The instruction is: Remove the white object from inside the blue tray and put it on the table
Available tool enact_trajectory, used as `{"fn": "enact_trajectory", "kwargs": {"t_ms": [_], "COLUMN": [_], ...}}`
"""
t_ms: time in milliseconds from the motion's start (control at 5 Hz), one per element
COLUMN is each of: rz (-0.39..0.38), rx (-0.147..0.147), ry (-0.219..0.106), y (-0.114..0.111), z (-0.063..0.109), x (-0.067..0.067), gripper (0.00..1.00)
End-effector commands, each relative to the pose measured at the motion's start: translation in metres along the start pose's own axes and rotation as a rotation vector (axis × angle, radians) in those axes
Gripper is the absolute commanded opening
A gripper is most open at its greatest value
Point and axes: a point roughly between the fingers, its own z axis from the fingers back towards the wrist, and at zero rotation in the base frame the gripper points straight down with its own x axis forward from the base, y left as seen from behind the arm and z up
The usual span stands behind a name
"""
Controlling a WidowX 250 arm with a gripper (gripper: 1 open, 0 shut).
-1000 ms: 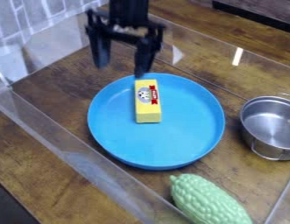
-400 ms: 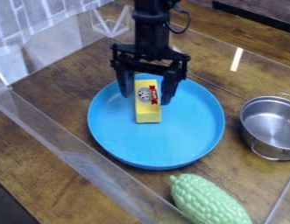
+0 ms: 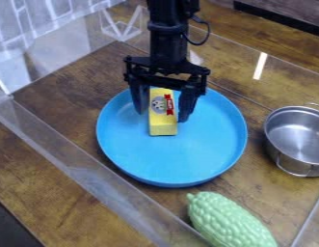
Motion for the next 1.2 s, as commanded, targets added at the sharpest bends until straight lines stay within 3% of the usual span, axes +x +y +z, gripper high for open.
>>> {"fn": "enact_trajectory", "kwargs": {"t_ms": [0, 400, 1000], "rz": [-0.017, 0.0, 0.016], "rx": [-0.024, -0.04, -0.027], "ry": [-0.071, -0.085, -0.094], "y": [-0.005, -0.003, 0.006], "z": [0.022, 0.02, 0.012], "x": [0.012, 0.017, 0.021], "gripper": [1.0, 1.0, 1.0]}}
